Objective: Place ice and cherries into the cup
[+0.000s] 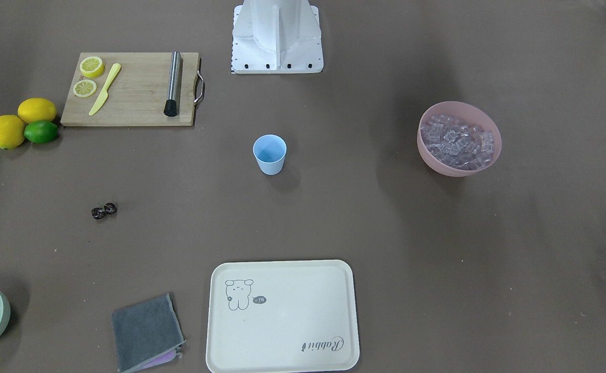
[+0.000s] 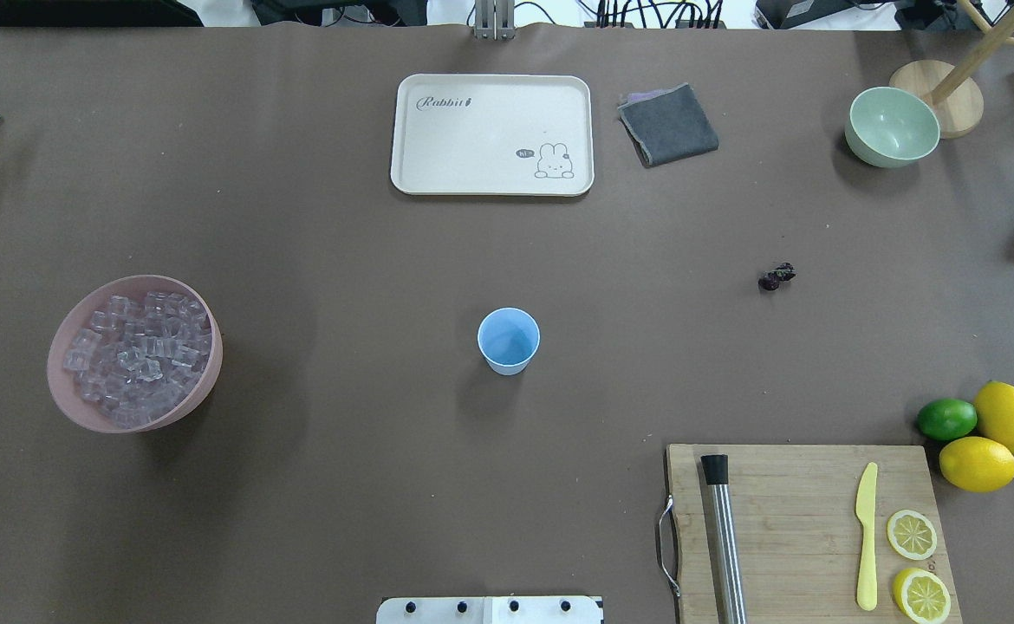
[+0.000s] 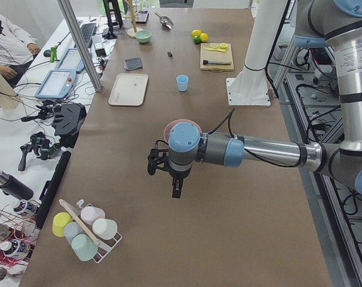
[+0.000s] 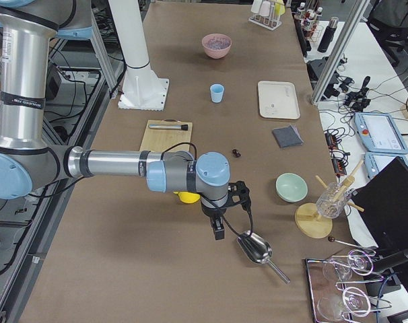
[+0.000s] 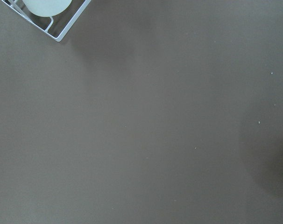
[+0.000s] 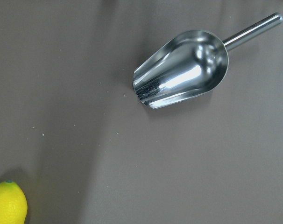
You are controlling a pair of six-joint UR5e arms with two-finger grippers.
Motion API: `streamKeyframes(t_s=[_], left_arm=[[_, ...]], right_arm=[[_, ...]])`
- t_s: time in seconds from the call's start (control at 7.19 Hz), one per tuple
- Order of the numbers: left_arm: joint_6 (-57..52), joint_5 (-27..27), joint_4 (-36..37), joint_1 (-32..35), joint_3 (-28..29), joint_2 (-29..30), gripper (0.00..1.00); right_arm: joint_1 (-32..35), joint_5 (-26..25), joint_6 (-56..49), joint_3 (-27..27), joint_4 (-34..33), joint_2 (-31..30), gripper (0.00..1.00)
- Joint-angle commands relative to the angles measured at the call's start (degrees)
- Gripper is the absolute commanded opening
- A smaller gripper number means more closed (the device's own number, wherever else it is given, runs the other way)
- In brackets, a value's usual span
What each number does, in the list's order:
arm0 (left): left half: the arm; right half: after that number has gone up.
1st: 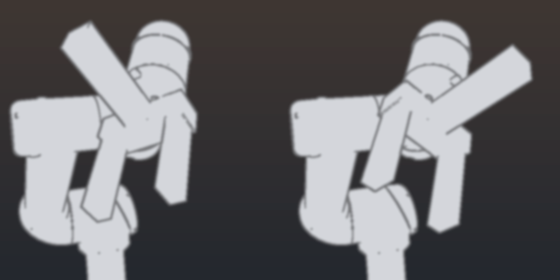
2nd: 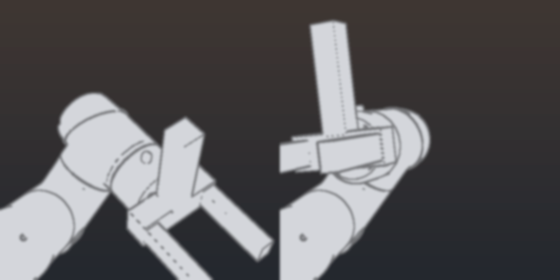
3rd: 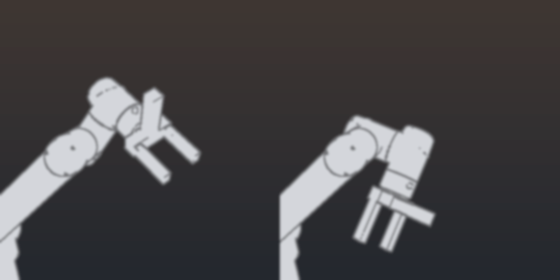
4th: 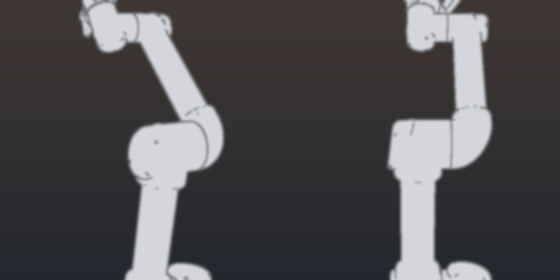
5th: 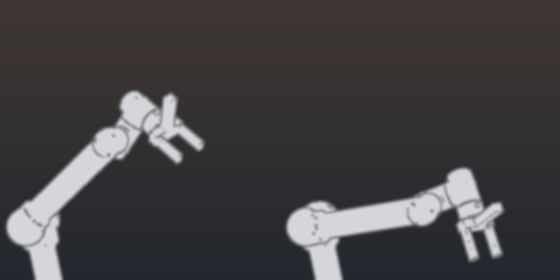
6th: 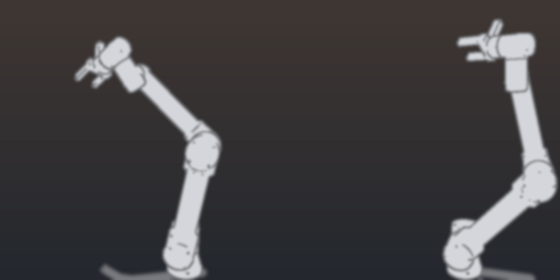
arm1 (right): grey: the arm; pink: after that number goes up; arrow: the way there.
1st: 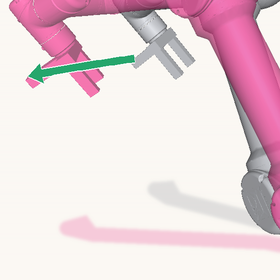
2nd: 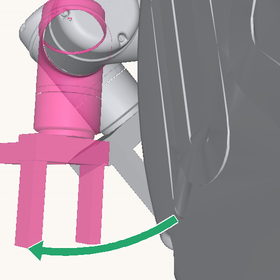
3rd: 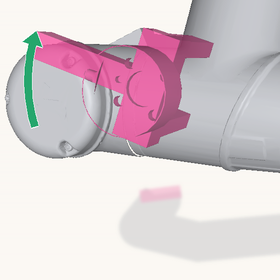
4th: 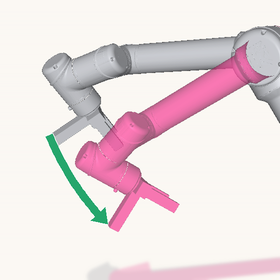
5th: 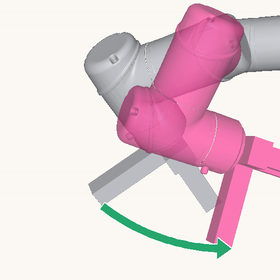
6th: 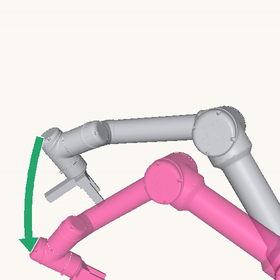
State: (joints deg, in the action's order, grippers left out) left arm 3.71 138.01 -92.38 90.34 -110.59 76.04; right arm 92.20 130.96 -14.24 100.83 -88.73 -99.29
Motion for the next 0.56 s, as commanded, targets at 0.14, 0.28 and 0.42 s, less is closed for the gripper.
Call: streamKeyframes(t_s=[0.14,0.28,0.42], left_arm=[[-2.92,0.06,-3.77,0.28,0.74,-2.73,0.98],[-3.09,-0.37,-3.86,0.28,0.73,-3.26,0.98],[-2.75,0.15,-3.86,0.28,0.82,-3.36,0.98]], right_arm=[[0.0,0.09,0.0,-0.02,0.31,-0.02,1.0],[0.0,0.44,0.52,0.07,0.31,0.15,1.0],[-0.18,0.79,0.7,0.07,0.39,0.67,1.0]])
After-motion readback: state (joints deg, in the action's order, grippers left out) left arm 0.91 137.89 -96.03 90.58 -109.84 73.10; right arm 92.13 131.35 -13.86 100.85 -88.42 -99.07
